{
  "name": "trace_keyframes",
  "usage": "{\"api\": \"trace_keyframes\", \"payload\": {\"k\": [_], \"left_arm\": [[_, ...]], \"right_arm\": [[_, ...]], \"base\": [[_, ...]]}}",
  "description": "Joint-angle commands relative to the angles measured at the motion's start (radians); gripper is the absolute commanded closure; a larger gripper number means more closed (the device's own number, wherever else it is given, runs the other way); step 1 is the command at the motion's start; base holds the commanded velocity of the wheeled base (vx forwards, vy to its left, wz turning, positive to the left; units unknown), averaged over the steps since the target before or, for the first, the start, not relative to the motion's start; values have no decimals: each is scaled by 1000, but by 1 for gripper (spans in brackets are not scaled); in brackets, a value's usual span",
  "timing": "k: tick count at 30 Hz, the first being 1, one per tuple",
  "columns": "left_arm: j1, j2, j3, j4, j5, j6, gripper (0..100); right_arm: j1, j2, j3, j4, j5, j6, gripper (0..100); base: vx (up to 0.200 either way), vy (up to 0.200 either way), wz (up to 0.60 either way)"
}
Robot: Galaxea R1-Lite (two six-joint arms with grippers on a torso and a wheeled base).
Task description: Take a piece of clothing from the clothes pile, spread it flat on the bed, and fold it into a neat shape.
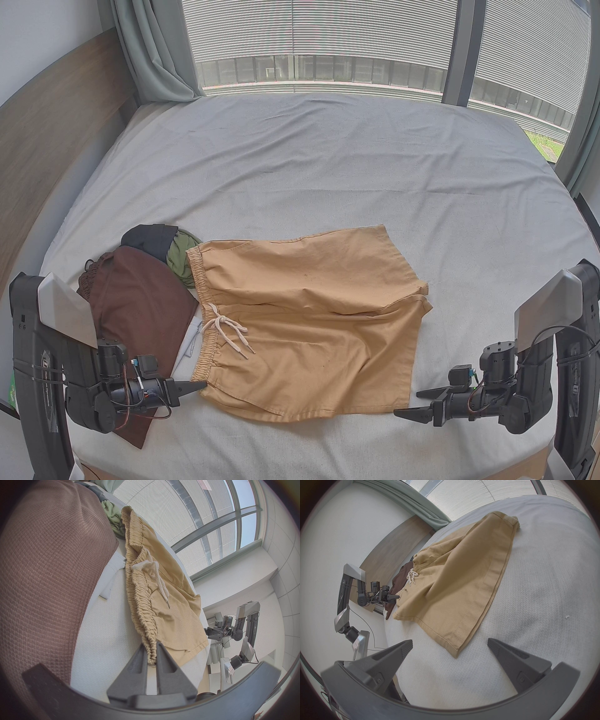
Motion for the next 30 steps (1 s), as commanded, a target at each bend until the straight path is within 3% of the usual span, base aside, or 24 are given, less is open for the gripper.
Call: {"api": "trace_keyframes", "payload": {"k": [1, 9, 19, 20, 30], "left_arm": [[3, -2, -1, -1, 1, 0, 100], [6, -8, 1, -1, 0, 3, 100], [4, -5, -1, -1, 0, 4, 100], [4, -5, -1, -1, 0, 4, 100], [4, -5, -1, -1, 0, 4, 100]], "right_arm": [[12, 34, -16, 2, 0, 23, 0], [74, 41, -49, 2, 0, 135, 0], [67, 40, -62, 2, -2, 144, 0], [67, 40, -64, 2, -2, 144, 100], [54, 11, -64, 2, -3, 152, 100]], "base": [[0, 0, 0], [0, 0, 0], [0, 0, 0], [0, 0, 0], [0, 0, 0]]}}
